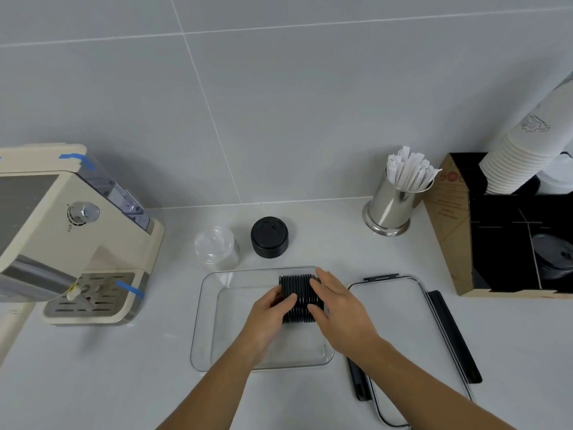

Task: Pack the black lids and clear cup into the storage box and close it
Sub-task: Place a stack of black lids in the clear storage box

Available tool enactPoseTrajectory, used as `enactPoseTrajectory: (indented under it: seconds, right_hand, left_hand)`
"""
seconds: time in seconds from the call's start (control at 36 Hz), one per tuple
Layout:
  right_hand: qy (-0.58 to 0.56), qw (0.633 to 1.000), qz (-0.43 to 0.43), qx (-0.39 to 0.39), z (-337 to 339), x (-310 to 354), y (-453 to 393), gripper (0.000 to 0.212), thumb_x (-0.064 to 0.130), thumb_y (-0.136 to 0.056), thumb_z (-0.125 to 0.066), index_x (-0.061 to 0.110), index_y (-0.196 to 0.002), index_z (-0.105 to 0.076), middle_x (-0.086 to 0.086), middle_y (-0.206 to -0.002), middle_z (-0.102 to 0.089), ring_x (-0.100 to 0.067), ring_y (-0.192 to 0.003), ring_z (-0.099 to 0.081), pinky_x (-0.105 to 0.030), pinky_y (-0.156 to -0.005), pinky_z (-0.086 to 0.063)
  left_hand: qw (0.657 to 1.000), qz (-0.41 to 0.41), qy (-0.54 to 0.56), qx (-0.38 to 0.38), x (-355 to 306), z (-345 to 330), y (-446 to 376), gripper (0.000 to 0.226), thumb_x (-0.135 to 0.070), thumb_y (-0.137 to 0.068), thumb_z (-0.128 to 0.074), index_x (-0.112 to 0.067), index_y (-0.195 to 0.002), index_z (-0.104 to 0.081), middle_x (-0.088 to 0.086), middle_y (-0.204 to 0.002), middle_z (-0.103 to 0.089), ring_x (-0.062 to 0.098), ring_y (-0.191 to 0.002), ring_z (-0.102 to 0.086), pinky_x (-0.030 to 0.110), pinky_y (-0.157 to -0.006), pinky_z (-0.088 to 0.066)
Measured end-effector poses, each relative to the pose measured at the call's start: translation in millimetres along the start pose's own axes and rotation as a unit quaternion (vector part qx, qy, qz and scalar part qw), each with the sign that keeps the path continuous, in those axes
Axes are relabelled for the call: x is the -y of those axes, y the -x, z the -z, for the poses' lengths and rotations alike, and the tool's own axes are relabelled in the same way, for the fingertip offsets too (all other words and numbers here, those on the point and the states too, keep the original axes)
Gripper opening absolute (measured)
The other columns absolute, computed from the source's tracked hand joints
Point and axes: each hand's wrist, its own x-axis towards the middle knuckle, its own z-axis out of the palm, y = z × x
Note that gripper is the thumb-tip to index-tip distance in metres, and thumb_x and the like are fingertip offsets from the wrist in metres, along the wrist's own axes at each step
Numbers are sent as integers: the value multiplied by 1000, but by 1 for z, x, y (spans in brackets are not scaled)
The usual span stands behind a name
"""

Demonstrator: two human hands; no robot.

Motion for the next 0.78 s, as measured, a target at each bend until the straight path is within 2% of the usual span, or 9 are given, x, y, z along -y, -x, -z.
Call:
enactPoseTrajectory:
  seconds: [0.08,0.17,0.25,0.31,0.39,0.44,0.56,0.78]
  right_hand:
    - [28,999,27,-17,-5,-1,0,49,16,-92,-61,8,-139,-51,-6,-150,-44,-24,-142,-35,-25,-109,-26]
    - [60,997,46,-19,-5,-4,0,52,19,-85,-69,6,-134,-55,-8,-144,-51,-26,-138,-41,-30,-106,-31]
    - [98,993,68,-25,-5,-9,1,62,21,-69,-84,4,-125,-63,-11,-132,-62,-29,-124,-57,-41,-99,-46]
    - [115,989,83,-35,-5,-10,1,66,21,-60,-90,5,-120,-66,-11,-126,-66,-28,-116,-63,-42,-94,-52]
    - [127,986,101,-44,-4,-9,0,66,19,-57,-92,5,-117,-67,-11,-122,-68,-27,-110,-67,-42,-93,-50]
    - [138,984,109,-40,-4,-8,0,64,18,-58,-91,5,-116,-68,-11,-122,-68,-27,-107,-68,-43,-94,-49]
    - [139,984,109,-29,-4,-6,-1,64,17,-59,-90,4,-117,-68,-12,-124,-67,-26,-106,-69,-43,-93,-49]
    - [164,979,116,-32,-1,-3,-1,65,19,-56,-91,4,-115,-69,-11,-119,-70,-26,-102,-70,-40,-89,-53]
  left_hand:
    - [1000,-7,-2,3,1,-1,0,21,-21,-96,-60,-29,-113,-70,-2,-109,-76,18,-109,-68,42,-105,-49]
    - [1000,-12,-6,1,0,-2,-1,21,-21,-97,-59,-29,-113,-69,-2,-109,-76,17,-109,-68,42,-105,-49]
    - [1000,-12,-15,2,0,-3,-2,22,-24,-97,-58,-29,-115,-69,-3,-111,-76,16,-110,-67,42,-106,-48]
    - [1000,-8,-17,-1,0,-4,-2,22,-30,-99,-54,-30,-115,-69,-4,-111,-76,14,-111,-67,40,-107,-47]
    - [1000,14,-10,-13,-2,-6,-2,34,-40,-104,-38,-30,-108,-70,1,-110,-74,15,-109,-66,38,-106,-47]
    - [999,27,0,-22,-1,-6,-3,39,-39,-106,-32,-28,-104,-69,5,-109,-73,18,-108,-65,40,-105,-47]
    - [999,26,-1,-28,1,-5,-4,39,-35,-105,-34,-23,-108,-71,11,-112,-72,24,-110,-65,44,-105,-48]
    - [999,24,7,-28,-1,-6,-5,36,-33,-106,-34,-24,-106,-69,9,-110,-71,21,-105,-65,41,-101,-50]
